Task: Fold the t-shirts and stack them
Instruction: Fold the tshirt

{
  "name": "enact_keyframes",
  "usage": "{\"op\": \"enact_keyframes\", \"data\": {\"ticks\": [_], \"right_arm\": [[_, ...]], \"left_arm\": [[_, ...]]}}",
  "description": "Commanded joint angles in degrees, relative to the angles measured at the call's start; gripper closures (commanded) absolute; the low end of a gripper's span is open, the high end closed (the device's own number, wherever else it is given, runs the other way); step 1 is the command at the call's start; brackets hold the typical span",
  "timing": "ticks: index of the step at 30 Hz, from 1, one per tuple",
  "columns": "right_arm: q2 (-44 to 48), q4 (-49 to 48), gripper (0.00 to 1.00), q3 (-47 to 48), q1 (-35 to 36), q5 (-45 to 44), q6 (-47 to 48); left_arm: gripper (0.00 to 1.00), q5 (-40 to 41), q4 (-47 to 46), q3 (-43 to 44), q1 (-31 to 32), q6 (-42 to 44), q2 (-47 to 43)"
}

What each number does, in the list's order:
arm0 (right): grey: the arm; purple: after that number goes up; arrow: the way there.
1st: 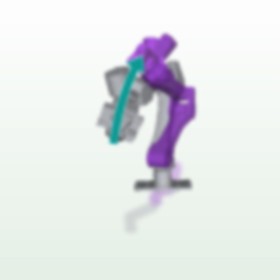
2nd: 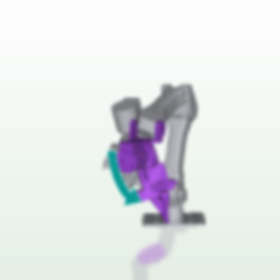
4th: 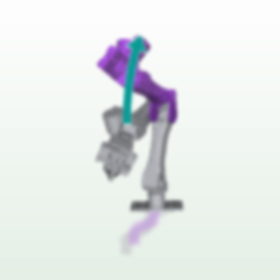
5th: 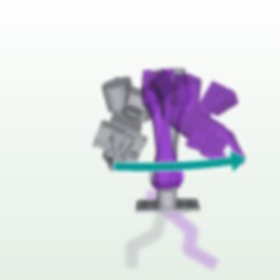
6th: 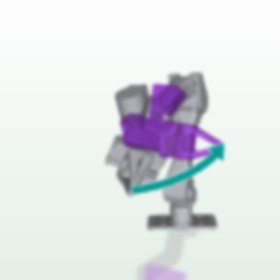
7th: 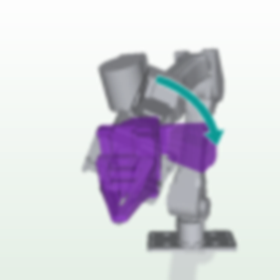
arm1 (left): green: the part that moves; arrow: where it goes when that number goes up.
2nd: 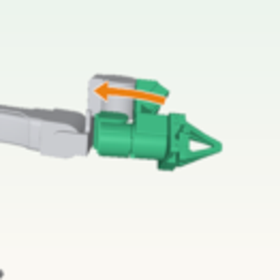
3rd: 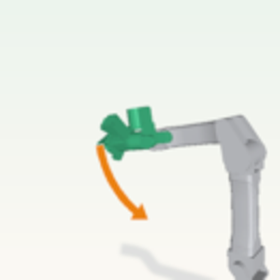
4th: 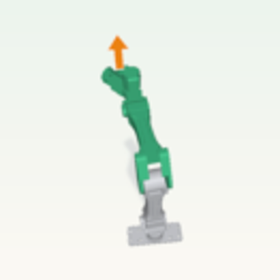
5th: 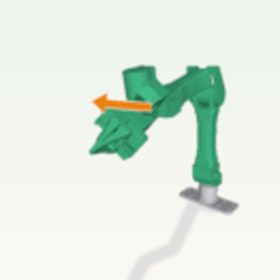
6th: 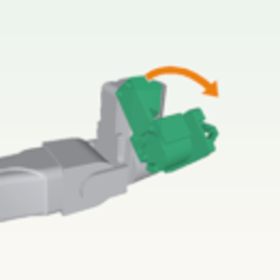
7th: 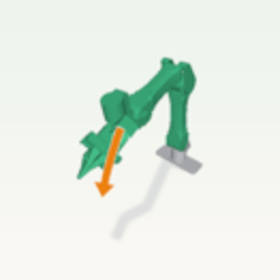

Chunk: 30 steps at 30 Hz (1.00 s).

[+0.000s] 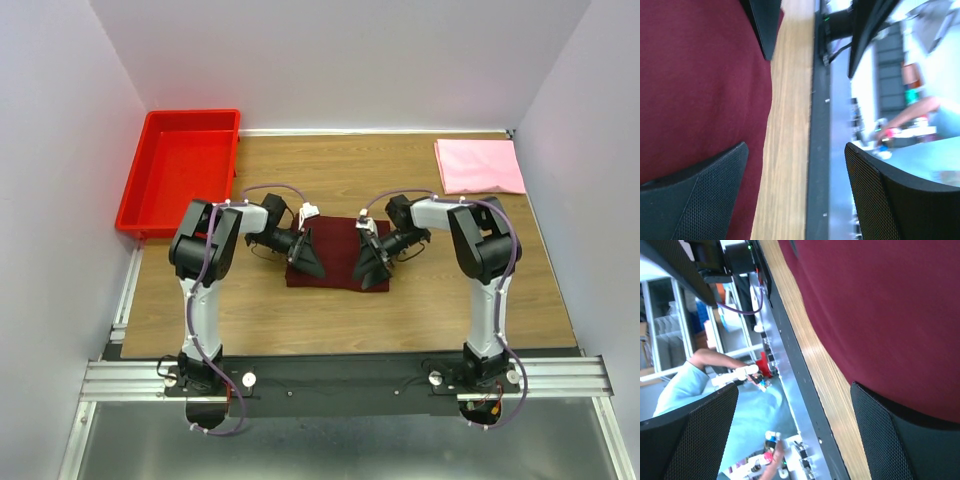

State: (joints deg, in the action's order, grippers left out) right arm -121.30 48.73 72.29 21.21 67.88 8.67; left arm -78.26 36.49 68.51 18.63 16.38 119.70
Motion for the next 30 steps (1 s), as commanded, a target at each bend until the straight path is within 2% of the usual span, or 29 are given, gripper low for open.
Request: {"op": "enact_keyframes", "data": {"ticks": [1,6,10,13,19,26,30], "right_arm": [[-3.5,0.2,0.0,-2.4,-4.2,-8.0,4.8],[-2.9,0.8,0.0,-1.1,-6.1,-11.4,5.4],[2.9,3.6,0.0,0.2,-6.9,-12.3,6.2],[6.0,5.8,0.0,2.7,-6.8,-12.1,6.5],[9.4,10.3,0.0,7.3,-6.4,-8.4,7.5],[8.1,8.8,0.0,4.3,-3.6,-5.7,7.9],[4.4,7.4,0.0,3.9,-3.7,-9.2,10.0]], "left_arm": [[0.11,13.8,0.6,-0.2,-3.6,6.5,6.5],[0.11,14.8,4.2,1.4,-4.9,9.4,4.8],[0.11,18.3,9.6,1.7,-6.3,14.9,-0.4],[0.11,21.2,11.3,1.3,-6.5,16.7,-5.3],[0.11,20.6,18.4,2.5,-6.4,22.4,-9.5],[0.11,19.0,21.3,3.6,-4.7,25.9,-7.3],[0.11,19.1,18.4,2.1,-4.7,23.5,-4.5]]}}
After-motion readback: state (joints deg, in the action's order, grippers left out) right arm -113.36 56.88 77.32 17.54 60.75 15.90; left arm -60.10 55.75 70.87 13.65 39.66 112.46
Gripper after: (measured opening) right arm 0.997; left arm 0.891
